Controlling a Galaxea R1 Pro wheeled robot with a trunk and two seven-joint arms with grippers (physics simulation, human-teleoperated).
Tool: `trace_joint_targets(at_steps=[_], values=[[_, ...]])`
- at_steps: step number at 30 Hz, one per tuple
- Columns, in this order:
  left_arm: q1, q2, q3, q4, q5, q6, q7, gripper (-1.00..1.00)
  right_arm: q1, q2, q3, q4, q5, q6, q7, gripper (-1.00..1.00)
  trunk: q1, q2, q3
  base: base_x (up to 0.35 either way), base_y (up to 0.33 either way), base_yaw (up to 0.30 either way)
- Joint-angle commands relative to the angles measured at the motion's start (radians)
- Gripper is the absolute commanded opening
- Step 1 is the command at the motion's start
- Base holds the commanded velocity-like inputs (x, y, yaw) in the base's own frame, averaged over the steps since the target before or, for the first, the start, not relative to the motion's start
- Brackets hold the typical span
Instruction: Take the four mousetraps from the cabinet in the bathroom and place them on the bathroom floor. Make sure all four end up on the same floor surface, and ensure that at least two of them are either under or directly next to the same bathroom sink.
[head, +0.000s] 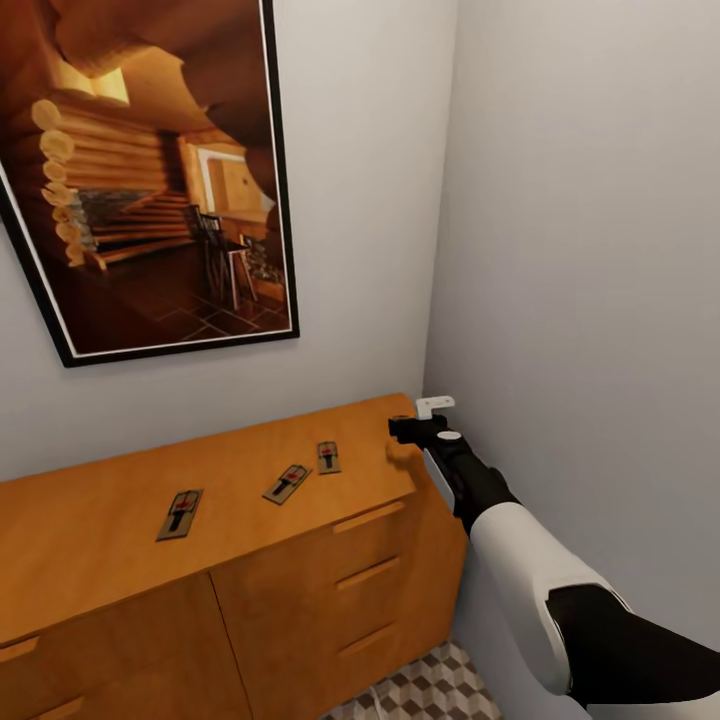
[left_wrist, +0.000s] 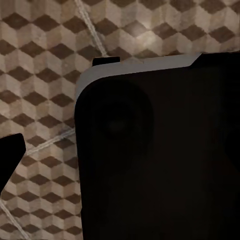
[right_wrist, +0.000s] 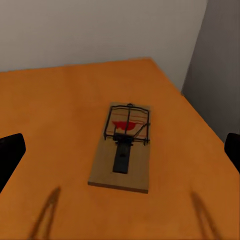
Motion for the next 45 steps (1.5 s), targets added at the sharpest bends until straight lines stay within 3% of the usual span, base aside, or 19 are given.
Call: trace_joint_targets(at_steps=[1,45], values=[[-0.002,0.000,-0.004,0.004,-0.001,-0.008,0.000,1.00,0.000,0.000,0.002,0.003,0.009,0.007,-0.003,1.00,0.000,-0.001,-0.001,0.172,0.000,0.000],[-0.002,-0.002,-0.004,0.004,-0.001,-0.008,0.000,1.00,0.000,0.000,0.001,0.025,0.010,0.006,-0.004,1.00,0.000,-0.001,-0.001,0.028,0.000,0.000]])
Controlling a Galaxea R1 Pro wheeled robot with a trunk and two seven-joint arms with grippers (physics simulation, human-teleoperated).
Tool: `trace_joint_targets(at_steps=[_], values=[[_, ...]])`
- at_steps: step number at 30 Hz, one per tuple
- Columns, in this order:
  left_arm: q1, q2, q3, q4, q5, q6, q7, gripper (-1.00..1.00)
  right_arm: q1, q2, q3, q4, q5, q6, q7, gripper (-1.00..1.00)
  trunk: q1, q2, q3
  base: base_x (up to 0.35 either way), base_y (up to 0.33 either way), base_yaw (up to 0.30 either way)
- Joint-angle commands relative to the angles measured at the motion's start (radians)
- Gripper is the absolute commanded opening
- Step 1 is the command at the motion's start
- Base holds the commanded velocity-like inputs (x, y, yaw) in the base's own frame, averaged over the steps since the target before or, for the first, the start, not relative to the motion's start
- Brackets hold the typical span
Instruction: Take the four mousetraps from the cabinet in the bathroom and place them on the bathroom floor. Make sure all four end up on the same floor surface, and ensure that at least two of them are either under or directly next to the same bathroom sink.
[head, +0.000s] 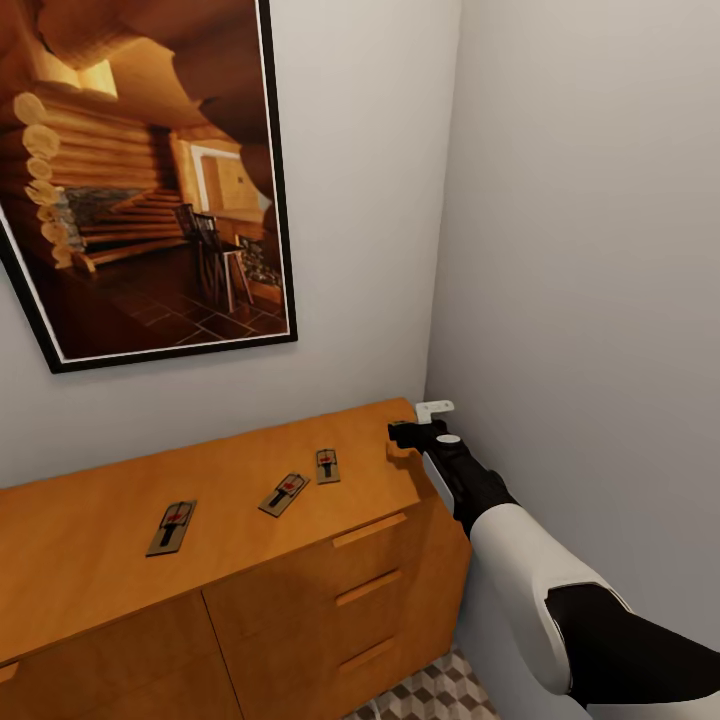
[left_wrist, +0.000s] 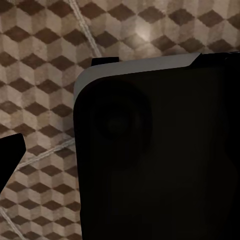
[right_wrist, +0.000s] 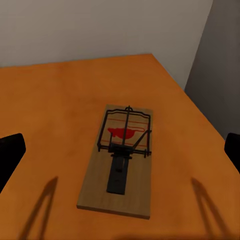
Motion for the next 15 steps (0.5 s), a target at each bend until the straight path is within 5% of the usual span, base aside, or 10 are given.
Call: trace_joint_targets(at_steps=[1,15], values=[[-0.002,0.000,-0.004,0.004,-0.001,-0.008,0.000,1.00,0.000,0.000,0.002,-0.002,0.009,0.007,-0.003,1.00,0.000,-0.001,-0.001,0.000,0.000,0.000],[-0.001,0.000,-0.004,0.004,-0.001,-0.008,0.000,1.00,0.000,0.000,0.003,0.000,0.009,0.007,-0.003,1.00,0.000,-0.001,-0.001,0.000,0.000,0.000]])
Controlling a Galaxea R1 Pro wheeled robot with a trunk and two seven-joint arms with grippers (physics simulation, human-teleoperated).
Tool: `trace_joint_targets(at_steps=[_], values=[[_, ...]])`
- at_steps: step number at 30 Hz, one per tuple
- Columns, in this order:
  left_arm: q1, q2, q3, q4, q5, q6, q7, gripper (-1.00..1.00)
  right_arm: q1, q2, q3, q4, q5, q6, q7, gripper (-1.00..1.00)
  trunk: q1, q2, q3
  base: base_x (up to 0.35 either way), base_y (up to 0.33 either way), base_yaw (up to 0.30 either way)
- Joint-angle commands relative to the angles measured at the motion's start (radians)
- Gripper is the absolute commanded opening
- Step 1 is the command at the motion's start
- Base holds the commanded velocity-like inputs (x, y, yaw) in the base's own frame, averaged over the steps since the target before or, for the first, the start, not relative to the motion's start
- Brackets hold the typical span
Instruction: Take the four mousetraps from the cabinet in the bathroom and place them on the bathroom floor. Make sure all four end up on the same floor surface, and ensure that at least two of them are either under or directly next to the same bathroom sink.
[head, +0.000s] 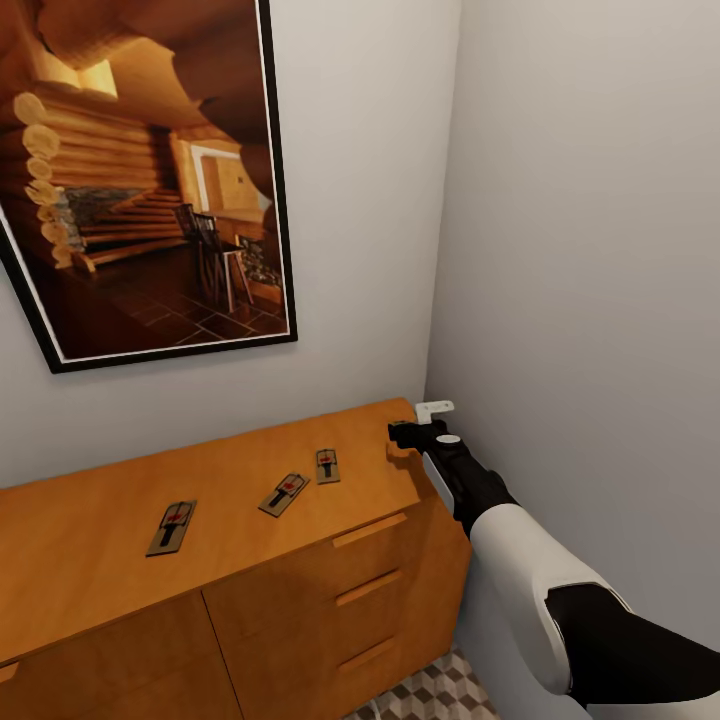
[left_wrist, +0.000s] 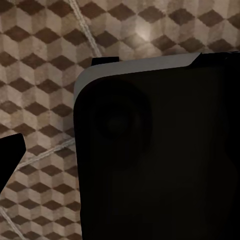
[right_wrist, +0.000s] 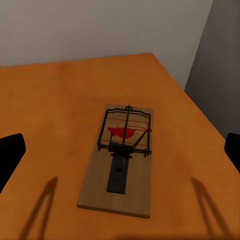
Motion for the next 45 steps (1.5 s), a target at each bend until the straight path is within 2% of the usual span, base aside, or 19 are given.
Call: trace_joint_targets(at_steps=[1,25,33,45], values=[[-0.001,0.000,-0.004,0.004,-0.001,-0.008,0.000,1.00,0.000,0.000,0.002,-0.002,0.009,0.007,-0.003,1.00,0.000,-0.001,-0.001,0.000,0.000,0.000],[-0.001,0.000,-0.004,0.004,-0.001,-0.008,0.000,1.00,0.000,0.000,0.002,0.026,0.009,0.005,-0.003,1.00,0.000,-0.001,-0.001,0.000,0.000,0.000],[-0.001,0.000,-0.004,0.004,-0.001,-0.008,0.000,1.00,0.000,0.000,0.002,0.060,0.010,-0.040,-0.004,1.00,0.000,-0.001,-0.001,0.000,0.000,0.000],[-0.001,0.000,-0.004,0.004,-0.001,-0.008,0.000,1.00,0.000,0.000,0.002,0.064,0.010,-0.053,-0.004,1.00,0.000,-0.001,-0.001,0.000,0.000,0.000]])
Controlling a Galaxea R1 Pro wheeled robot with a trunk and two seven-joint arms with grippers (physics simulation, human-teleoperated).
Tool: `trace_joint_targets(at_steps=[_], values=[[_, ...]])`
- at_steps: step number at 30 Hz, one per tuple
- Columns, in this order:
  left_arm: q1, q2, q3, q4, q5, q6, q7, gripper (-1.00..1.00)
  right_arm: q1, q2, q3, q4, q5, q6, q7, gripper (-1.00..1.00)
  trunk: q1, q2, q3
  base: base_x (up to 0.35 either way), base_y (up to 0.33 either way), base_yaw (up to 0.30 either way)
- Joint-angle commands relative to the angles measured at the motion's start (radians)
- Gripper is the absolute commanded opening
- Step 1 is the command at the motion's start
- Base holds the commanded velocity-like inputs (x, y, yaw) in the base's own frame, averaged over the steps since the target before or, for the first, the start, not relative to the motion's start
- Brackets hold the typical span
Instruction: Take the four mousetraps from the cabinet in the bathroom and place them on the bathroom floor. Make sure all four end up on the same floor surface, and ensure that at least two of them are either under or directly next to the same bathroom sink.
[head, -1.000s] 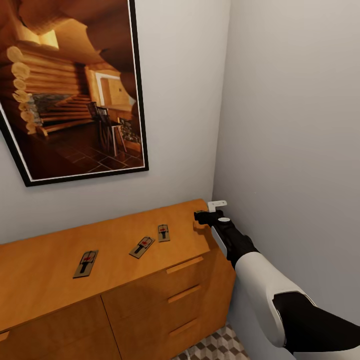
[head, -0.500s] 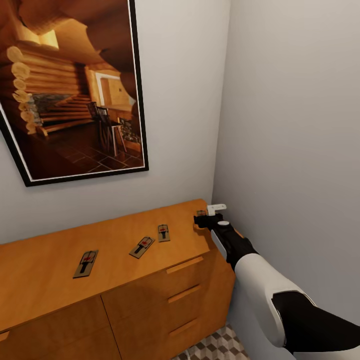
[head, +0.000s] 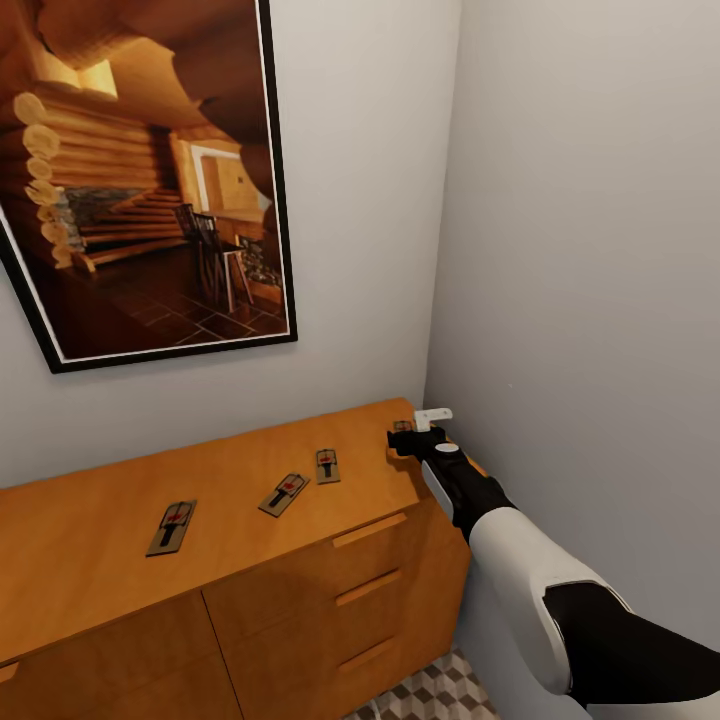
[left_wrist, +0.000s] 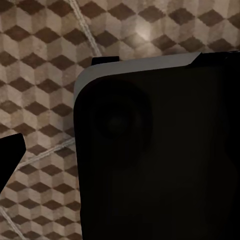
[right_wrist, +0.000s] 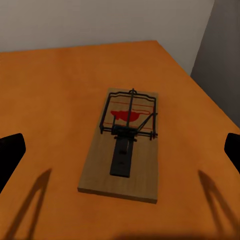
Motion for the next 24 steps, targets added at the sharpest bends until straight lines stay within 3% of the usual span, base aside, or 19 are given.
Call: trace_joint_targets(at_steps=[1,17,24], values=[[-0.002,0.000,-0.004,0.004,-0.001,-0.008,0.000,1.00,0.000,0.000,0.003,-0.002,0.009,0.007,-0.003,1.00,0.000,-0.001,-0.001,0.000,0.000,0.000],[-0.002,0.000,-0.004,0.004,-0.001,-0.008,0.000,1.00,0.000,0.000,0.003,-0.001,0.010,0.006,-0.003,1.00,0.000,-0.001,-0.001,0.002,0.000,0.000],[-0.002,0.000,-0.004,0.004,-0.001,-0.008,0.001,1.00,0.000,0.000,0.003,-0.001,0.009,0.005,-0.003,1.00,0.000,-0.001,-0.001,0.152,0.000,0.000]])
